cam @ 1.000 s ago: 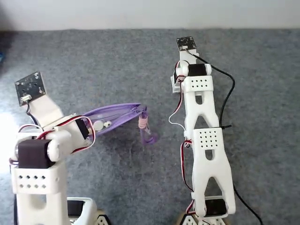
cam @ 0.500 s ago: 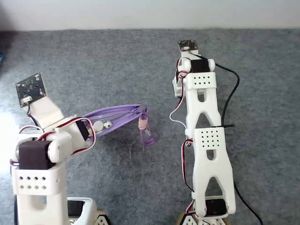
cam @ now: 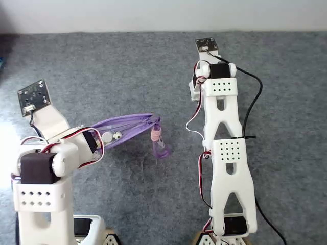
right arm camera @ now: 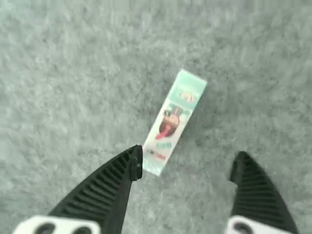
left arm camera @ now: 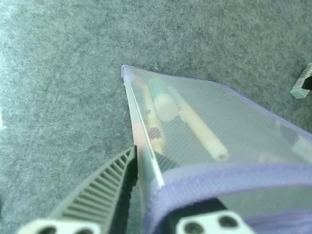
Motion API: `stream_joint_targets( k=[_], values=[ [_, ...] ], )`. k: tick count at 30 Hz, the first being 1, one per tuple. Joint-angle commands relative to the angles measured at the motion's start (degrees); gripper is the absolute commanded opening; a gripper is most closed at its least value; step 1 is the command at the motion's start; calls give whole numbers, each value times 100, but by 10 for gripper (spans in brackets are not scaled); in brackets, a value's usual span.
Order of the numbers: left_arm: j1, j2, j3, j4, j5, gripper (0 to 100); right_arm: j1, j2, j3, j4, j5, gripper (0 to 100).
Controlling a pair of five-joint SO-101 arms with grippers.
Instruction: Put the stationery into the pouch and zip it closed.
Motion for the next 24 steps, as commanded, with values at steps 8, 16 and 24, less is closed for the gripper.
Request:
stream_joint_targets(
  k=[8,16,24],
  values=[
    [-44,-35,-40,-132,62,13,-295,-136,0,-1015,-422,318],
    [-44,-35,-31,-132,62,13,-92,259,369,-1051,-448,314],
    [-44,-35,-31,-132,62,13,-57,268,360,-980,-413,12]
  ],
)
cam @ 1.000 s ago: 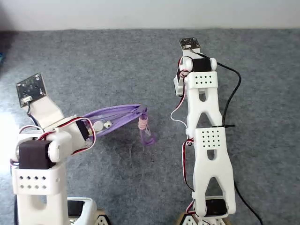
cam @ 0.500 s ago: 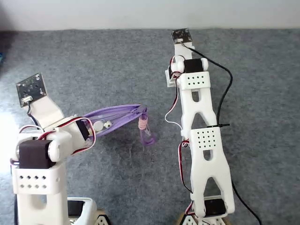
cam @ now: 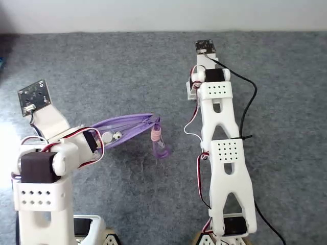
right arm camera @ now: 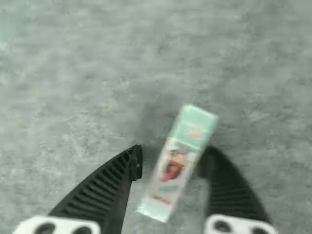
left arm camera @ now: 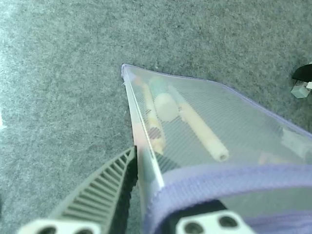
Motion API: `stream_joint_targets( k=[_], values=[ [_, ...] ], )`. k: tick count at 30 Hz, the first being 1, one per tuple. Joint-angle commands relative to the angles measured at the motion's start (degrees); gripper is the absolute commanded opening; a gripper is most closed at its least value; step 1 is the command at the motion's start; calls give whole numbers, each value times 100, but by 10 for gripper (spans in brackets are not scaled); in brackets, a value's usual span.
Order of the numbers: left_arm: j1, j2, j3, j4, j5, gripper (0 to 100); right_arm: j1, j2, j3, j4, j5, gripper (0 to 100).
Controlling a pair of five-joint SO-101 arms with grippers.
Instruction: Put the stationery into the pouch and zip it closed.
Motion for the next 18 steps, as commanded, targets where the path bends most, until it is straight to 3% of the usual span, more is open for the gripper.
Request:
stream_joint_targets(
  k=[1,8,13,18],
  values=[
    [-44,-62,-31,-132,62,13,31,-84,-62,180,-35,38],
    [-44,-62,-31,-132,62,13,31,-163,-862,1754,-35,9],
    [-44,-62,-40,-132,62,13,163,-207,-1064,1780,-18,8],
    [-44,-62,-48,-132,62,13,163,-681,-149,1798,202,8]
  ],
)
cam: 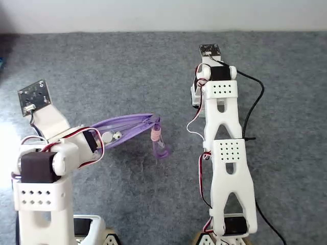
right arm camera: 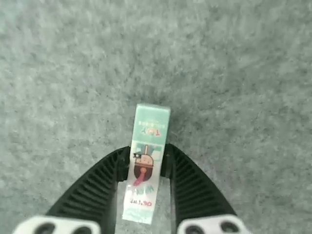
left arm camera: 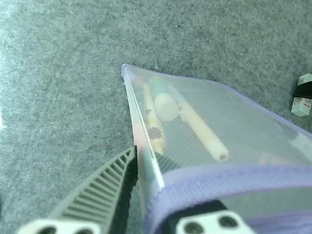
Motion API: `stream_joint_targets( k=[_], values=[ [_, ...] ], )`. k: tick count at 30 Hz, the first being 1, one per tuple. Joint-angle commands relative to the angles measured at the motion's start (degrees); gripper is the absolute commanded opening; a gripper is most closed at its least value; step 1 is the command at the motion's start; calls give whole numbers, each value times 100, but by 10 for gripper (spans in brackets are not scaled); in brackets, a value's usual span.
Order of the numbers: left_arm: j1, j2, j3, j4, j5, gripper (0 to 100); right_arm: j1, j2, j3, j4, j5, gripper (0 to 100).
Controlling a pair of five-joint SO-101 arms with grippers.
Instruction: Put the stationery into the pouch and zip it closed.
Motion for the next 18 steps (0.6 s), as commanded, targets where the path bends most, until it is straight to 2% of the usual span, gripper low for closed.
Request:
stream_joint_targets(
  k=[1,8,12,14,18],
  values=[
    [-44,-62,-48,-132,62,13,31,-822,712,277,97,8],
    [-44,-62,-57,-123,62,13,4,-2756,3974,242,105,8],
    [-44,-62,-57,-132,62,13,-40,-3380,4853,224,79,12],
    [-44,-62,-57,-132,62,13,-31,-3415,4862,224,70,54],
    [-44,-62,-57,-132,62,13,-31,-3407,4862,224,79,214]
  ],
)
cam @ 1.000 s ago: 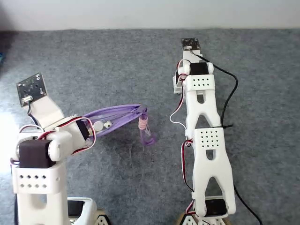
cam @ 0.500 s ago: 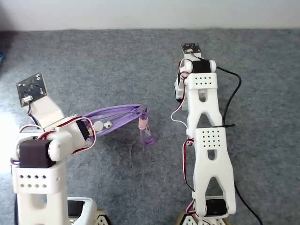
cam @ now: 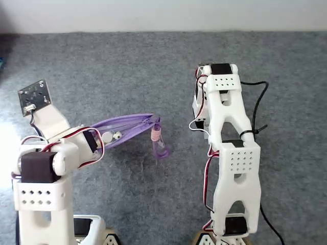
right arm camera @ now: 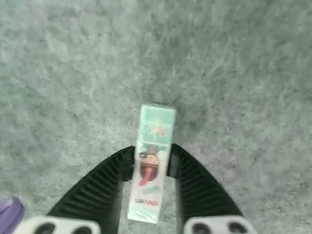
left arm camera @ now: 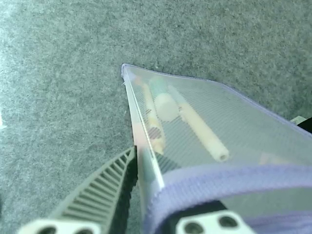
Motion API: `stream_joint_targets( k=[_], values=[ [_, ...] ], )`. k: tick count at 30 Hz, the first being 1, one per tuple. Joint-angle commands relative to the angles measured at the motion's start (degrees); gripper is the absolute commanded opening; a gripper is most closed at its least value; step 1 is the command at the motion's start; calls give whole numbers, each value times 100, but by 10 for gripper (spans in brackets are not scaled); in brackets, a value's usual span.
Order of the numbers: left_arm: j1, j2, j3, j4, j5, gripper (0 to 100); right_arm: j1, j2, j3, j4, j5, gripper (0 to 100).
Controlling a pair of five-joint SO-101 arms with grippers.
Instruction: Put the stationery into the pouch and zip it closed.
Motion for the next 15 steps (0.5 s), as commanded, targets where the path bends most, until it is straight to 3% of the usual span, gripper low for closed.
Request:
stream_joint_targets(
  k=[1,15],
  values=[
    [-44,-62,-57,-132,62,13,-31,-444,-18,215,18,237],
    [-44,-62,-57,-132,62,13,-119,75,-26,-514,44,244]
  ],
)
